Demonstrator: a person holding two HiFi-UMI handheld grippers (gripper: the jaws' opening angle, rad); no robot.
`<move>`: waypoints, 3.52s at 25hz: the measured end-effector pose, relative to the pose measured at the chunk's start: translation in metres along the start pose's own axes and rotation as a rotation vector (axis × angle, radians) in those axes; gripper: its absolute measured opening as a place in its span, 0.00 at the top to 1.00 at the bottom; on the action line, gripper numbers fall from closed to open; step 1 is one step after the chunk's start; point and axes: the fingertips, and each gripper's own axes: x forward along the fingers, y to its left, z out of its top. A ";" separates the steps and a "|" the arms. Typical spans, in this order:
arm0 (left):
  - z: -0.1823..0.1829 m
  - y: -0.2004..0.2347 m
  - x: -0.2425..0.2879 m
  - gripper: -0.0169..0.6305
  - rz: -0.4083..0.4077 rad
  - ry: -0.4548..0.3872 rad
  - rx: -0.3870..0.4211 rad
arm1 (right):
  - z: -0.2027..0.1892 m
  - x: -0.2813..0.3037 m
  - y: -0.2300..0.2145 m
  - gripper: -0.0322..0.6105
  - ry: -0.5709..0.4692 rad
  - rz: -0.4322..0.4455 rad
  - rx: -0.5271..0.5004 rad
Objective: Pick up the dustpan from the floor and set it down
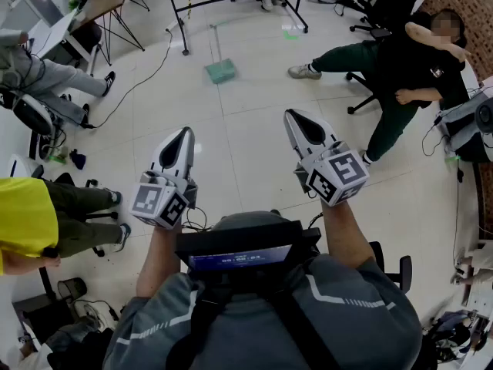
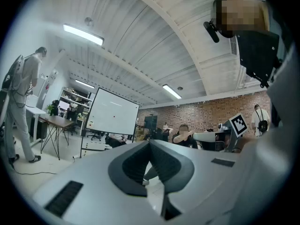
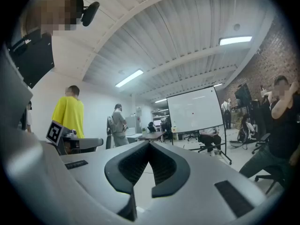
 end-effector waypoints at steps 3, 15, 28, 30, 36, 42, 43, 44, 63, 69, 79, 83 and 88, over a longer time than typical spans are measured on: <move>0.001 0.006 0.000 0.96 -0.001 -0.008 0.002 | 0.001 0.005 0.002 0.95 -0.004 0.001 -0.004; 0.008 0.025 -0.009 0.96 -0.003 -0.020 -0.011 | 0.000 0.022 0.019 0.95 -0.003 0.000 -0.007; 0.010 0.112 -0.021 0.96 -0.077 0.008 -0.012 | -0.007 0.096 0.057 0.95 -0.011 -0.064 -0.039; 0.011 0.119 -0.011 0.96 -0.082 0.012 -0.015 | -0.005 0.107 0.051 0.95 -0.007 -0.063 -0.035; 0.009 0.149 0.051 0.96 -0.052 0.011 0.000 | -0.006 0.157 0.004 0.95 -0.008 -0.030 -0.034; 0.023 0.189 0.124 0.96 0.022 -0.015 -0.004 | 0.008 0.228 -0.055 0.95 -0.012 0.047 -0.032; 0.025 0.194 0.138 0.96 0.032 -0.017 -0.002 | 0.011 0.238 -0.067 0.95 -0.009 0.058 -0.030; 0.027 0.198 0.152 0.96 0.043 -0.020 -0.004 | 0.012 0.247 -0.079 0.95 -0.005 0.068 -0.030; 0.048 0.234 0.389 0.96 0.191 -0.031 0.036 | 0.037 0.355 -0.302 0.95 0.016 0.187 0.027; 0.055 0.256 0.436 0.96 0.176 -0.023 0.046 | 0.038 0.395 -0.339 0.95 0.010 0.172 0.043; 0.064 0.372 0.513 0.96 0.117 -0.024 0.019 | 0.036 0.524 -0.362 0.95 0.030 0.131 0.028; 0.076 0.435 0.537 0.96 0.117 -0.035 0.028 | 0.035 0.586 -0.366 0.95 0.036 0.105 0.025; 0.088 0.505 0.573 0.96 0.078 -0.027 0.024 | 0.037 0.662 -0.375 0.95 0.042 0.078 0.023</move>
